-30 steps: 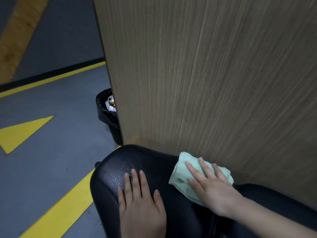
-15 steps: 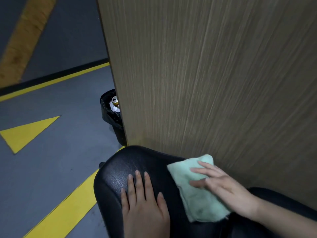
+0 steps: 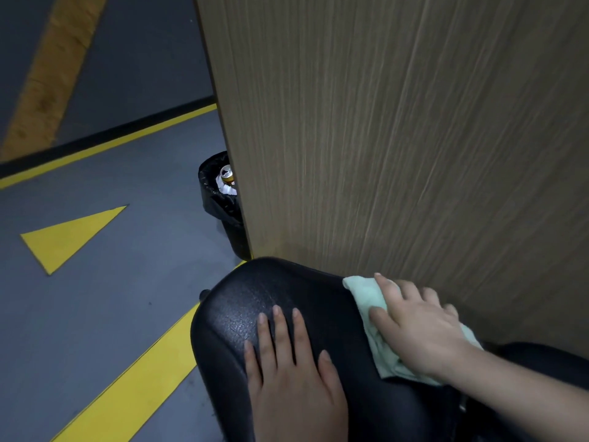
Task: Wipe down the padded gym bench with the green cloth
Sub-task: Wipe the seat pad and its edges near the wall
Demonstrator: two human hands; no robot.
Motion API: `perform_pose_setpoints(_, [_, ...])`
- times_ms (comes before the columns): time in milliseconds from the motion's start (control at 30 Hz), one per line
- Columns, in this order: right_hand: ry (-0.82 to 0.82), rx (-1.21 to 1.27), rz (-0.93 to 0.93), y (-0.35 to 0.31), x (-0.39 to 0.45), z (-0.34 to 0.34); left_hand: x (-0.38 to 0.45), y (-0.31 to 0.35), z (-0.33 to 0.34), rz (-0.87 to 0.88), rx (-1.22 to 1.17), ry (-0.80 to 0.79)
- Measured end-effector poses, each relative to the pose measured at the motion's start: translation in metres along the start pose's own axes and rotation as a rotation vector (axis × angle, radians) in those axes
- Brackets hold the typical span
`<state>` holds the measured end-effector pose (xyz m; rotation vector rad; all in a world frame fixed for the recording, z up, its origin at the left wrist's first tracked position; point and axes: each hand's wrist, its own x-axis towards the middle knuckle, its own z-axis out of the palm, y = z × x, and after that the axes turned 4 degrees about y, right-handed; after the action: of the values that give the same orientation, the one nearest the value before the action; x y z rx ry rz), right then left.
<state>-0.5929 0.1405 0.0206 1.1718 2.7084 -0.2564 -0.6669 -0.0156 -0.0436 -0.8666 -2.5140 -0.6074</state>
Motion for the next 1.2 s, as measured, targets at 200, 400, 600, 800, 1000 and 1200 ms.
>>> perform_pose_setpoints(200, [-0.044, -0.012, -0.394, 0.006, 0.015, -0.008, 0.001, 0.000, -0.003, -0.004, 0.012, -0.033])
perform_pose_setpoints(400, [-0.094, 0.012, -0.537, 0.041, -0.002, -0.012, 0.001, 0.001, -0.005, -0.011, 0.007, -0.002])
perform_pose_setpoints(600, [-0.134, 0.148, -0.463, 0.074, -0.009, -0.002, 0.001, 0.002, -0.003, -0.023, -0.005, 0.001])
perform_pose_setpoints(800, [-0.182, 0.047, -0.594, 0.028, 0.044, -0.016, 0.001, 0.002, -0.002, -0.020, 0.005, 0.014])
perform_pose_setpoints(1000, [-0.125, -0.025, -0.672, -0.017, 0.058, -0.016, 0.002, 0.002, -0.006, -0.013, -0.001, 0.000])
perform_pose_setpoints(1200, [-0.026, 0.028, -0.608, 0.059, -0.001, 0.001, 0.000, 0.003, -0.010, -0.021, -0.006, -0.027])
